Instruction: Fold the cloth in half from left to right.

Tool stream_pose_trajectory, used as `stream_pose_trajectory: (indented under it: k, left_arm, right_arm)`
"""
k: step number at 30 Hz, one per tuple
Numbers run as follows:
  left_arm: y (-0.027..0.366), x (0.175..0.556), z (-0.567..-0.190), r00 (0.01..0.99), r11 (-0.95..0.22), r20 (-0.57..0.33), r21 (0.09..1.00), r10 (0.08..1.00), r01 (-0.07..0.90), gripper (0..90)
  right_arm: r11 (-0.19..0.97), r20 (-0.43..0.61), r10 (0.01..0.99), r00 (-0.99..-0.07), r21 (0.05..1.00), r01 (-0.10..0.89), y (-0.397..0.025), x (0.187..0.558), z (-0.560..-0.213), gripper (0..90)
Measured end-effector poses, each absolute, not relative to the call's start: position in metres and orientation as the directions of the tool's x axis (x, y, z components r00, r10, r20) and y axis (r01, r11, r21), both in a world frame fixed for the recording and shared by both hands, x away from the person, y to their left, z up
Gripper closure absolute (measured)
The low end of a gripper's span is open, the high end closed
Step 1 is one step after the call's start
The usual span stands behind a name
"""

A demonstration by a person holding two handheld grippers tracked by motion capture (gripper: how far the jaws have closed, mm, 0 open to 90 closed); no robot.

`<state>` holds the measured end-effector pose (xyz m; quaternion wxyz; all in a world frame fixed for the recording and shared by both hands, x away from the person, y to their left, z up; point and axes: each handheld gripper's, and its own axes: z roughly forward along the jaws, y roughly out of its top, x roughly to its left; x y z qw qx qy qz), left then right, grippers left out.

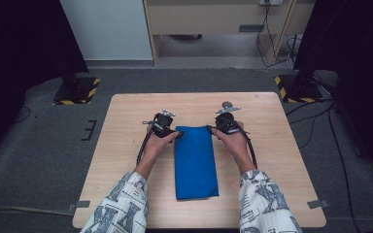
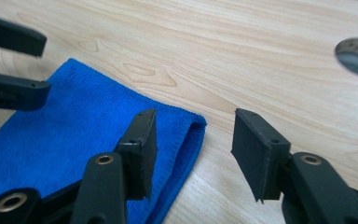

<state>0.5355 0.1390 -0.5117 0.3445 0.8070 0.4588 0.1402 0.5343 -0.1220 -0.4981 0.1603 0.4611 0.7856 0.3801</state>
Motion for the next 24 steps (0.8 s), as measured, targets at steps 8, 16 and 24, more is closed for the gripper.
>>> stream_pose_trajectory:
  k: [8,16,24]
  left_arm:
    - [0.147,0.545,-0.526,0.490,-0.301,-0.083,0.696,0.868,0.652,28.0]
    - [0.150,0.547,-0.530,0.486,-0.279,-0.104,0.707,0.868,0.650,29.7]
    - [0.143,0.542,-0.532,0.548,-0.284,-0.145,0.731,0.824,0.621,58.9]
  right_arm:
    - [0.263,0.146,0.845,-0.515,0.725,0.637,-0.114,0.553,-0.516,48.5]
    - [0.278,0.130,0.847,-0.515,0.717,0.639,-0.110,0.558,-0.531,49.1]
    - [0.304,0.146,0.814,-0.562,0.718,0.626,-0.104,0.553,-0.529,83.1]
